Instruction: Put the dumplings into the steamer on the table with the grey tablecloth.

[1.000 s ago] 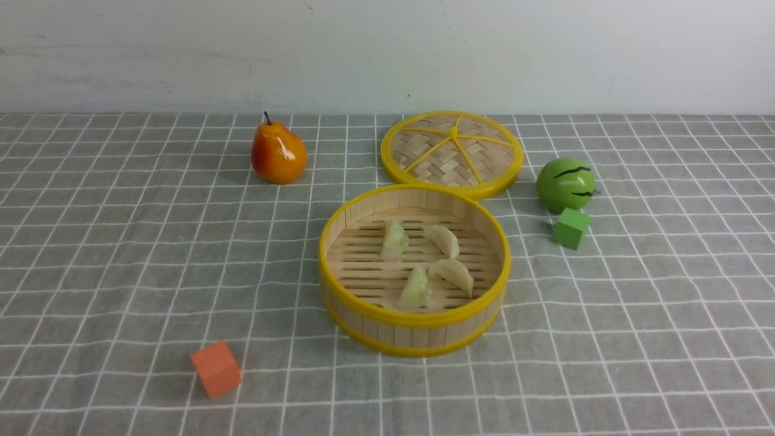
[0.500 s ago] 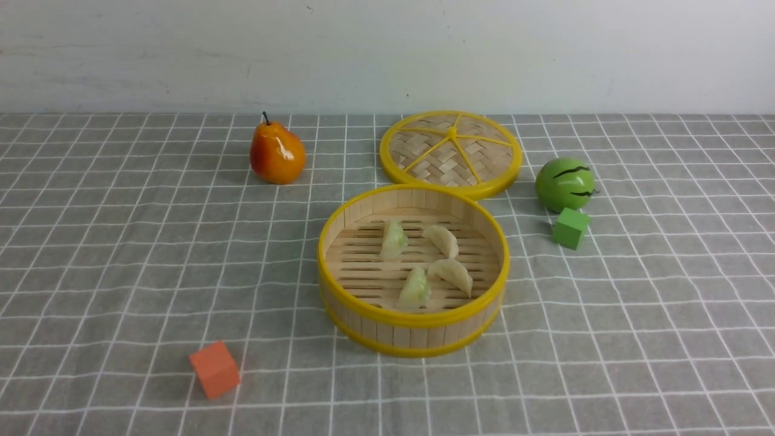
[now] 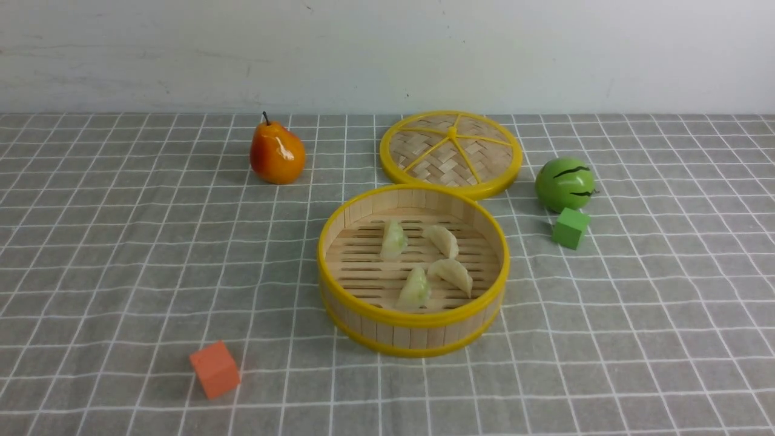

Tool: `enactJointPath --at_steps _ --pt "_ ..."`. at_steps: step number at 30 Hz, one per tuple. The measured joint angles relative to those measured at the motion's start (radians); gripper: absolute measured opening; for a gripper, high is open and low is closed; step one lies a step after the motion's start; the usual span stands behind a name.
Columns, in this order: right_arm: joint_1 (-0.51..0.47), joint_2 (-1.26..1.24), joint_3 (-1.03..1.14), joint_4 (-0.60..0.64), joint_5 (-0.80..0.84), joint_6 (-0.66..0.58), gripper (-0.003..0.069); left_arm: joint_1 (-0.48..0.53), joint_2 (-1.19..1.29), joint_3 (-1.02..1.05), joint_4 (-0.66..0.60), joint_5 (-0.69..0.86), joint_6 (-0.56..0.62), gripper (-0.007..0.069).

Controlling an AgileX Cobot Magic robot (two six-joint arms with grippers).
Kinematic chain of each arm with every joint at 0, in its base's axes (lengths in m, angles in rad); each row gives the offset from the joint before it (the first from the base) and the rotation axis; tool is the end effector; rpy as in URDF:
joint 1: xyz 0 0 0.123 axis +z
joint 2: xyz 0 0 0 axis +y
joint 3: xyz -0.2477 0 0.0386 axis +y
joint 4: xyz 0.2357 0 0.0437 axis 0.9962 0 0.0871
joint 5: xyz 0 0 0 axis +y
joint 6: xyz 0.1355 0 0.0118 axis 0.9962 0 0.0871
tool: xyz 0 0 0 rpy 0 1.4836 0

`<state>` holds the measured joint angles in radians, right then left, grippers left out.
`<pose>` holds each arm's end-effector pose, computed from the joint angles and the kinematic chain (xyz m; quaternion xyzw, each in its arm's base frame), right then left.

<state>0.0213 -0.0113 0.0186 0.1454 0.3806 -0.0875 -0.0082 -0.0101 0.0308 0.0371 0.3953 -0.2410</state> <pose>0.1176 0.0098 0.1610 -0.0054 0.8038 0.0421 0.5934 0.1172 0.0010 0.1540 -0.0847 0.8088 -0.0567 0.5792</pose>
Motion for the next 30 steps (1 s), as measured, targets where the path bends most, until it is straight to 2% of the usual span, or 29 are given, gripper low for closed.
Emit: enactJointPath --at_steps 30 --pt "0.0 0.0 0.0 0.0 0.0 0.0 0.0159 0.0 0.0 0.0 -0.001 0.0 0.0 -0.0015"
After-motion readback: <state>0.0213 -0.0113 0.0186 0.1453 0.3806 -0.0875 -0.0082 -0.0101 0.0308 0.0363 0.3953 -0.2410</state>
